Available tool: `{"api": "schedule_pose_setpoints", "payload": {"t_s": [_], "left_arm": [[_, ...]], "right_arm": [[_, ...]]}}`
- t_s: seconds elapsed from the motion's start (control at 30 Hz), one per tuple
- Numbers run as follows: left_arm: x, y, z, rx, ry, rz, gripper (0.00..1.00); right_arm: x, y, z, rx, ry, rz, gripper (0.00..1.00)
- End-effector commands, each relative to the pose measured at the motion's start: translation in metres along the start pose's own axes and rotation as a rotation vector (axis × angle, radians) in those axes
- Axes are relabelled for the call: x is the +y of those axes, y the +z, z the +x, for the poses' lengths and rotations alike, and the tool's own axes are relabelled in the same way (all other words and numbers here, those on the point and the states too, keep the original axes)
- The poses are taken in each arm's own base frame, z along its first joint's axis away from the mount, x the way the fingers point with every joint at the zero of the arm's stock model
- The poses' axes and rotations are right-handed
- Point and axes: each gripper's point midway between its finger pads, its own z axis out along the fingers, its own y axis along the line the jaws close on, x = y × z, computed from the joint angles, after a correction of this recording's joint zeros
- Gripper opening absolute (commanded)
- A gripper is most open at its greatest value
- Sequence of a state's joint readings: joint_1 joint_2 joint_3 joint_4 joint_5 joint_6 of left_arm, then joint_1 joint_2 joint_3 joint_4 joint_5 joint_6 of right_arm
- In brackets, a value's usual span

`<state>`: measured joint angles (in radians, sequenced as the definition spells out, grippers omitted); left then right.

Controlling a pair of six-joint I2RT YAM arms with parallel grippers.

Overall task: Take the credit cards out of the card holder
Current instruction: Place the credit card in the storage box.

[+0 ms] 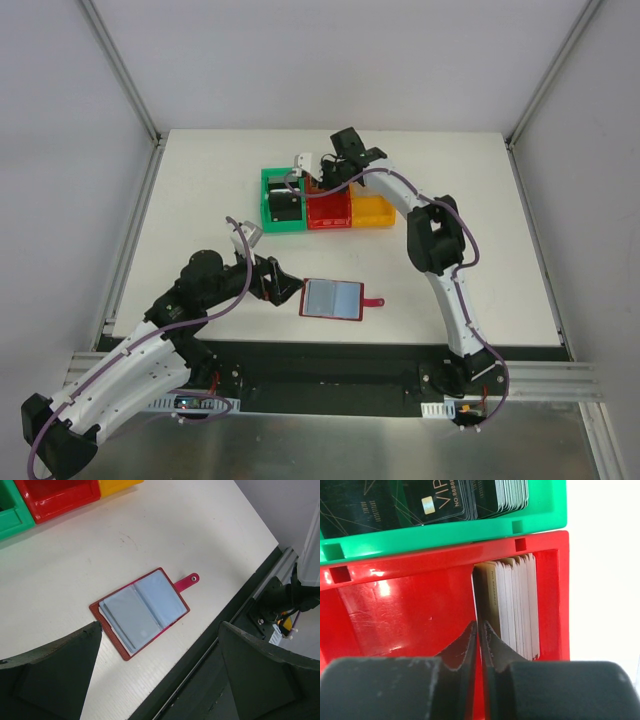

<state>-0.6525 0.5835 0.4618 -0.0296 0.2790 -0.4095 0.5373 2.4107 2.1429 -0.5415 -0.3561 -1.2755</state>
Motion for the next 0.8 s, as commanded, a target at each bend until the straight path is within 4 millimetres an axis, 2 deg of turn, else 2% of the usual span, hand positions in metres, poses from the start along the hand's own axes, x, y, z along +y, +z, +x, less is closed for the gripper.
{"api": "schedule_pose_setpoints", "payload": {"t_s": [0.0,0.07,0.2,0.77], "left_arm": [[-0.004,0.002,-0.011,-0.039,-0.001,0.021,0.99],[-0.004,0.002,-0.011,-0.039,-0.001,0.021,0.99],[-0.004,0.002,-0.011,-0.041,-0.001,0.020,0.99],[-0.005,0.002,-0.011,-0.037,-0.004,0.025,0.99]], "right_arm": [[-0.014,0.001,-0.004,-0.006,0.015,0.051,0.14],[-0.017,-0.001,-0.006,-0.011,0.019,0.067,0.22],[-0.024,-0.004,-0.011,-0.018,0.018,0.097,0.26],[-0.054,-0.020,-0.030,-0.039,0.012,0.233,0.26]]}}
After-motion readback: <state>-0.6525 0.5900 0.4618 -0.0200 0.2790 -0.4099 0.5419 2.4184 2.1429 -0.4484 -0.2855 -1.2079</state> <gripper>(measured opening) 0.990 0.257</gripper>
